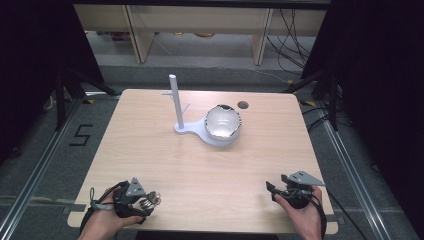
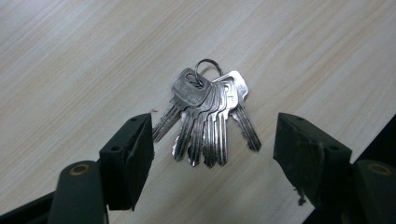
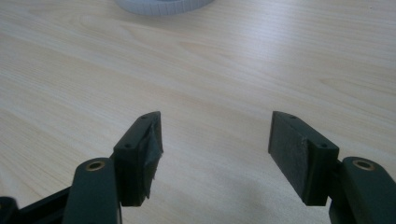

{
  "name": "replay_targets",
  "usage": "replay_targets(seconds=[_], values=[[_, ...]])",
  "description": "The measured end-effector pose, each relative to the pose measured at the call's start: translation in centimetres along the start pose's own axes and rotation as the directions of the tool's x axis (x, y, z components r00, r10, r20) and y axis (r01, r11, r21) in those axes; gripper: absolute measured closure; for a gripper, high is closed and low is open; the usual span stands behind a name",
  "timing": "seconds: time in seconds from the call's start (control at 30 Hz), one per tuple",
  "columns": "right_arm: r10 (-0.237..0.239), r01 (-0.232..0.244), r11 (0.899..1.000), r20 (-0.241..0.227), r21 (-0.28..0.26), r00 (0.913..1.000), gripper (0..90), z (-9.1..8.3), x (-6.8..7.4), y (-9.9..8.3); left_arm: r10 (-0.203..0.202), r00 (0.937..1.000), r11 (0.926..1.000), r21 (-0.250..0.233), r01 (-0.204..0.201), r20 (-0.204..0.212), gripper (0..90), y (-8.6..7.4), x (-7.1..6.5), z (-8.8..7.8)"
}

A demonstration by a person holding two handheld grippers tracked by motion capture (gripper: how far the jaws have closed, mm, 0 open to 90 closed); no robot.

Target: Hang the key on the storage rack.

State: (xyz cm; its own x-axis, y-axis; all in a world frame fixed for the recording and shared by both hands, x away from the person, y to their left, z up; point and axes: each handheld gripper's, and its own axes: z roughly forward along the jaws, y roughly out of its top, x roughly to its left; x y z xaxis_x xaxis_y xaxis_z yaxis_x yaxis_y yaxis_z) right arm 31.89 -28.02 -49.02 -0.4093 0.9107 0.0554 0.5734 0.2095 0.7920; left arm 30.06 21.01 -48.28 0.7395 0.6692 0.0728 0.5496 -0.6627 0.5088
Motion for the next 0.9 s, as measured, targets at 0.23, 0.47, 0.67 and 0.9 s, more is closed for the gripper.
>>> replay_targets(seconds=[0.23,0.47,0.67,0.9], values=[[0.039,-0.039,0.999,-0.017,0.0,0.9991,36.0,-0.2,0.5,0.0,-0.022,0.9997,0.9997,-0.004,0.022,0.01,27.6,0.8,-0.2,0.7],[0.053,-0.053,0.998,-0.011,0.023,0.9985,36.0,-0.4,0.5,0.1,-0.02,0.9994,0.9996,0.022,0.02,0.026,27.5,1.8,0.0,0.8],[0.01,-0.01,1.0,-0.012,0.016,0.9999,36.0,-0.2,0.1,0.1,-0.014,0.9995,0.9967,0.08,0.012,0.029,27.6,2.4,0.4,0.8],[0.01,-0.01,1.0,-0.021,0.01,0.9997,36.0,-0.1,0.1,0.1,0.0,0.9984,0.9912,0.132,-0.008,0.057,27.5,3.4,0.7,1.0]])
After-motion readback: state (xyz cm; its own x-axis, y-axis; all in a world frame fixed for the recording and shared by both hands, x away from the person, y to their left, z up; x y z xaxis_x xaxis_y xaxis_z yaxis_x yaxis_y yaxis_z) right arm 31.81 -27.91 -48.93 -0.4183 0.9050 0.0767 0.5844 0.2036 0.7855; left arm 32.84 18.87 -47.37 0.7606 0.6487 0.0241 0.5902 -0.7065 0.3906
